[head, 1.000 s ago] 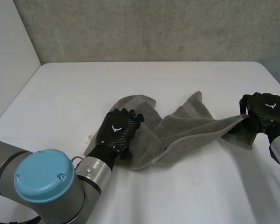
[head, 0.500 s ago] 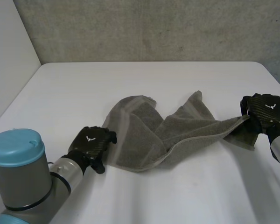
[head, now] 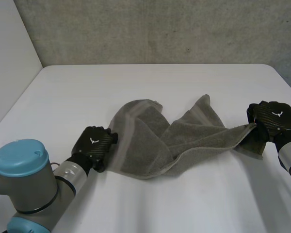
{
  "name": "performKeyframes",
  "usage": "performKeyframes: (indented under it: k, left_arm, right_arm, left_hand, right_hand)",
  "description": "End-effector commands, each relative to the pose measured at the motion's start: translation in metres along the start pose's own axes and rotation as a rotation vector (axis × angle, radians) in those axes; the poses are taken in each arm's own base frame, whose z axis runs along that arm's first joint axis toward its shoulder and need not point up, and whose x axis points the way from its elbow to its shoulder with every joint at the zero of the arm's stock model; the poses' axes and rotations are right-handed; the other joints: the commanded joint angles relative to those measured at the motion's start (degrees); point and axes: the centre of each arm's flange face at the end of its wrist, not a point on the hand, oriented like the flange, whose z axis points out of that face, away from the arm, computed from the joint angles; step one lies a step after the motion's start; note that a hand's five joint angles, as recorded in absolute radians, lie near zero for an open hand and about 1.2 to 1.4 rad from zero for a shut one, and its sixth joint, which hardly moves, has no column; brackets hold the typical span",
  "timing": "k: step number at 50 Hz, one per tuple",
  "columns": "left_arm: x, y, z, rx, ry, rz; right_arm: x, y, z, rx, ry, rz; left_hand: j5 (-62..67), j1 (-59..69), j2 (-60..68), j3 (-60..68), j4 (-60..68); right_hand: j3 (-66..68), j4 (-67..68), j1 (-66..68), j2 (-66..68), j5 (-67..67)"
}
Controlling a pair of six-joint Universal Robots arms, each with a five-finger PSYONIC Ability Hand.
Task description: Fold the towel.
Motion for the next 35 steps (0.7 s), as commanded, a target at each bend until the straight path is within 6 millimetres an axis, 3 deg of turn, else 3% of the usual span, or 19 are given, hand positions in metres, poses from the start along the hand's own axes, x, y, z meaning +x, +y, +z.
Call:
performKeyframes:
  k: [1,10,35]
  left_arm:
    - [0.0001,0.0021,0.0078,0.002,0.001,0.002]
    - [-0.0007,0.0027,0.0148,0.001,0.002,0.002]
    - [0.0014,0.0074,0.0107,-0.059,0.021,-0.006]
  right_arm:
    - [-0.0008,0.001,0.0004,-0.003,-0.003,0.0]
    - [-0.0011,0.0018,0.0002,-0.006,-0.004,0.001]
    - [-0.0011,0.0023,0.0006,-0.007,-0.004,0.0]
  left_hand:
    - [5.05,4.97,5.0,4.99,5.01]
    - [4.71,4.64,4.67,4.66,4.68]
    - [3.19,3.12,3.15,3.14,3.16]
  right_hand:
    - [3.07,3.32,3.24,3.47,3.31]
    - [3.07,3.32,3.24,3.47,3.31]
    - [3.07,3.32,3.24,3.47,3.31]
